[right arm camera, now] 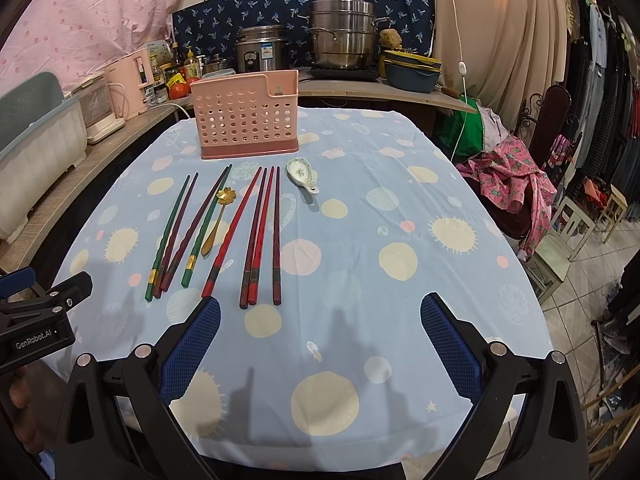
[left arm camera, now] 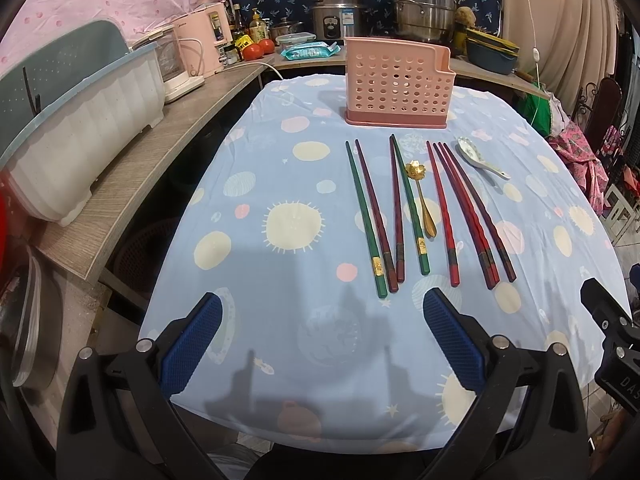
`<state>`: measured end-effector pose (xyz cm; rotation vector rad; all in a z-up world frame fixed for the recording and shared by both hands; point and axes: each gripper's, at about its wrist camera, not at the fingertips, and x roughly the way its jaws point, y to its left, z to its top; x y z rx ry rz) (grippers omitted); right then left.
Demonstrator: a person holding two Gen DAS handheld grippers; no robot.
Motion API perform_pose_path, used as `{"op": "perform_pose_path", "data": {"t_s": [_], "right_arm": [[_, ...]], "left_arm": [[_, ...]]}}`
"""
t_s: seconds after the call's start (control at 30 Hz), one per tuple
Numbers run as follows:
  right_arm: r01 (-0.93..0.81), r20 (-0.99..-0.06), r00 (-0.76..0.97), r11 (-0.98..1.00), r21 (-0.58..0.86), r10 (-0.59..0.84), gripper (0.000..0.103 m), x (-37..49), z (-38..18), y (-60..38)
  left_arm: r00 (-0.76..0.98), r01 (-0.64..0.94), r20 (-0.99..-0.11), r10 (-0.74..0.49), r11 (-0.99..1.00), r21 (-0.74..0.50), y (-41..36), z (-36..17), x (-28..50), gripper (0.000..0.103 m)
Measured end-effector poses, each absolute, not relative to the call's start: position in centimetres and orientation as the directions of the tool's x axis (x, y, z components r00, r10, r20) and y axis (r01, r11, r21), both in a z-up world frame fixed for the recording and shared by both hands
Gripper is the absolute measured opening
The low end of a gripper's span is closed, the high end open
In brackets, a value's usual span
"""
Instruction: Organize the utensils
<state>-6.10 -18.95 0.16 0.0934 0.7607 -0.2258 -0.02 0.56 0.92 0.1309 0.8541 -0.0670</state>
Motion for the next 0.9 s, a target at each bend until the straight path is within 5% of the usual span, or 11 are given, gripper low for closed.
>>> {"op": "perform_pose_path", "data": {"t_s": [0.9], "right_arm": [[0.236,-0.692,0.702,0.972,0.002,-0.169,0.096,-6.08,0.14,-18.84]], "left_arm": [[0.655,0.109,-0.756,-0.005,0.990,0.088,0.51,0.71,-0.29,0.096]]}}
